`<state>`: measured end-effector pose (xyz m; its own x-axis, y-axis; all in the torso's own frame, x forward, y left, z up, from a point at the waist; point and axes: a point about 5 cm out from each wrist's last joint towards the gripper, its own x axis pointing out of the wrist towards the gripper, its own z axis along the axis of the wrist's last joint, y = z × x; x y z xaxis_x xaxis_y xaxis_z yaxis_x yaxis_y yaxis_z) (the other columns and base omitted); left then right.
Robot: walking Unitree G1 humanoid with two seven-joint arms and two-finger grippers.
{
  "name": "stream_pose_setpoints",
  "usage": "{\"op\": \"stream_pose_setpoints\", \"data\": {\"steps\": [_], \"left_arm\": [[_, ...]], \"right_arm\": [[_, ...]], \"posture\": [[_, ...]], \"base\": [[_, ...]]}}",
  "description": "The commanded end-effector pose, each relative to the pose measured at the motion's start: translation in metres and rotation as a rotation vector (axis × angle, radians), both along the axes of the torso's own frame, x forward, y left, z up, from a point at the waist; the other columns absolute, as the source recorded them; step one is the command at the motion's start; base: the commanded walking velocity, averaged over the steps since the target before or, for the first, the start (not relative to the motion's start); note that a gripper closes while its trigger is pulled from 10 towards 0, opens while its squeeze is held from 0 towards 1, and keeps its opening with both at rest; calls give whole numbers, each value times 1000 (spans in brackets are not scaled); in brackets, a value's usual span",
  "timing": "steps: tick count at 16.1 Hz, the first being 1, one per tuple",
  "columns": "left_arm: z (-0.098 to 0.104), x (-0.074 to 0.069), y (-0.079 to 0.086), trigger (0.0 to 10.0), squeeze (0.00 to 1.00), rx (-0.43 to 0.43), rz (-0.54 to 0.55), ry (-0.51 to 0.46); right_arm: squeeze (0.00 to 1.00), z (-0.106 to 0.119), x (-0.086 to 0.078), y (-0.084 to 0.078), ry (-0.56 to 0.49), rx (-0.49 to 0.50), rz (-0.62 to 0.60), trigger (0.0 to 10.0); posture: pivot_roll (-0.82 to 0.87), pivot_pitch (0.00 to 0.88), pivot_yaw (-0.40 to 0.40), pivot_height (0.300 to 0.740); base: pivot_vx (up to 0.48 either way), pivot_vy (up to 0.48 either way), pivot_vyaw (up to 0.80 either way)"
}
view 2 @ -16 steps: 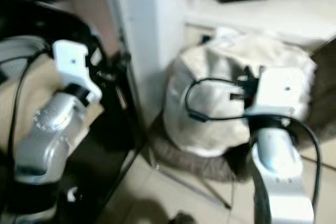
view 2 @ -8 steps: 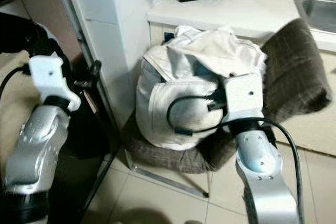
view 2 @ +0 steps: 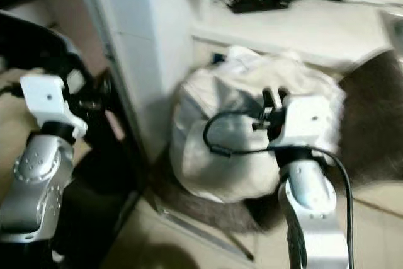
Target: Clothes washing
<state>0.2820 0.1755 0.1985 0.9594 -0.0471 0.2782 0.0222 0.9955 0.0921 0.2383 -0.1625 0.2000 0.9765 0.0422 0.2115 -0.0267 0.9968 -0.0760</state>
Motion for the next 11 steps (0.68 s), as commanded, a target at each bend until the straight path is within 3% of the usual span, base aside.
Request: {"op": "stream_pose_setpoints", "data": {"steps": [1,3,5,7,11], "left_arm": [[4,3,-3,10000,0,3,-15,-4],[7,6,-8,10000,0,1,-32,-11],[8,10,-12,10000,0,-8,-44,7],[9,10,-20,10000,0,-3,-83,12],[5,11,-19,10000,0,16,-85,33]], "right_arm": [[0,9,-3,4,-35,36,26,10000],[0,13,-5,3,-46,38,33,10000],[0,15,-6,2,-44,14,22,10000],[0,16,-5,-1,-22,3,7,10000],[0,15,-6,-6,4,6,-17,10000]], "posture": [[-78,62,28,740],[-81,63,38,740],[-84,61,45,740],[-88,60,58,740],[-83,61,54,740]], "base": [[405,0,-800],[396,0,-800],[338,0,0],[0,0,0],[0,0,0]]}}
